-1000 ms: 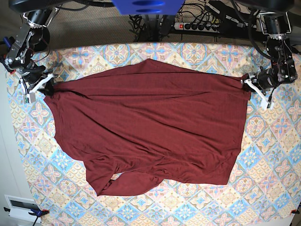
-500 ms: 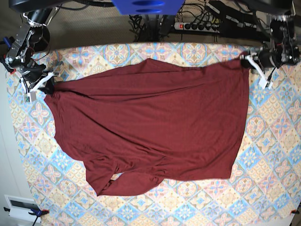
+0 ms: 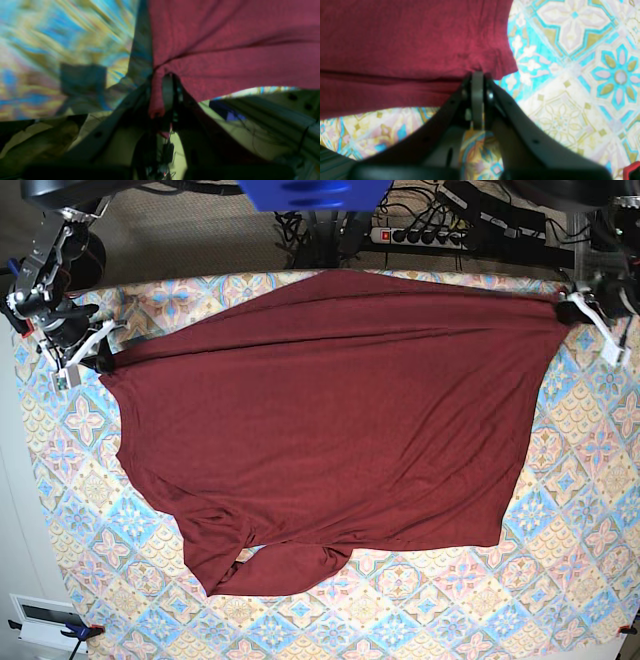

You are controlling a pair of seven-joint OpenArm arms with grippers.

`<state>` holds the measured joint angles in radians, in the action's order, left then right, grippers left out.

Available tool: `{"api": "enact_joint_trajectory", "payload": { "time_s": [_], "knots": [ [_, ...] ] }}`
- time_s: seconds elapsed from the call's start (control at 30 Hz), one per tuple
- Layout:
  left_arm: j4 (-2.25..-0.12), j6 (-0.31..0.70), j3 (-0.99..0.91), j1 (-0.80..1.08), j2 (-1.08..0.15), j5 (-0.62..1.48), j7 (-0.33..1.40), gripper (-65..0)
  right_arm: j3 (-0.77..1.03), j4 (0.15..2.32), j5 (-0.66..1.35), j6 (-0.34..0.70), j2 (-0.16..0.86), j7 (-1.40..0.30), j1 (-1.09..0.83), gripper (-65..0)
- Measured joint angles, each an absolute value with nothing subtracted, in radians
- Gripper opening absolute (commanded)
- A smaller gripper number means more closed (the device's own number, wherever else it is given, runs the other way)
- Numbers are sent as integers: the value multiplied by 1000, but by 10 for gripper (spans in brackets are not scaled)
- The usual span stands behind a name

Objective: Layout the t-shirt on the table in an organized manner, then fold the t-shirt properly
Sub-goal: 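Drag the folded edge with both grippers toward the robot's side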

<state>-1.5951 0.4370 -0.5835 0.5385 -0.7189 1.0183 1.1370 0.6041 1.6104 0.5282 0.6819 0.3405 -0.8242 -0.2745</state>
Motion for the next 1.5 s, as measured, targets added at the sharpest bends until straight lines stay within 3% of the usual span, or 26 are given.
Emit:
{"api": "enact_joint_trajectory", "payload": {
  "time_s": [0.53, 0.67, 0.97, 1.17, 1.27, 1.37, 1.5],
  "knots": [
    [-1590, 435, -576, 387, -615, 1029, 1155, -650, 604, 1603, 527, 681, 340, -825, -267, -650],
    [-1591, 431, -583, 345, -603, 1015, 1241, -650, 604, 1603, 526, 682, 340, -826, -266, -645],
    [-1591, 431, -581, 340, -589, 1013, 1247, -650, 604, 1615, 527, 681, 344, -904, -288, -419],
    [-1591, 431, -581, 340, -587, 1013, 1250, -650, 604, 1652, 502, 676, 341, -904, -364, -397],
    [-1591, 431, -581, 340, -587, 1013, 1250, -650, 583, 1753, 525, 681, 350, -812, -410, -397],
    [-1591, 431, -581, 340, -587, 1013, 1250, -650, 472, 1818, 524, 689, 370, -762, -465, -397],
    [-1590, 431, -581, 337, -587, 1013, 1250, -650, 321, 1830, 379, 704, 407, -694, -485, -397]
  ]
}}
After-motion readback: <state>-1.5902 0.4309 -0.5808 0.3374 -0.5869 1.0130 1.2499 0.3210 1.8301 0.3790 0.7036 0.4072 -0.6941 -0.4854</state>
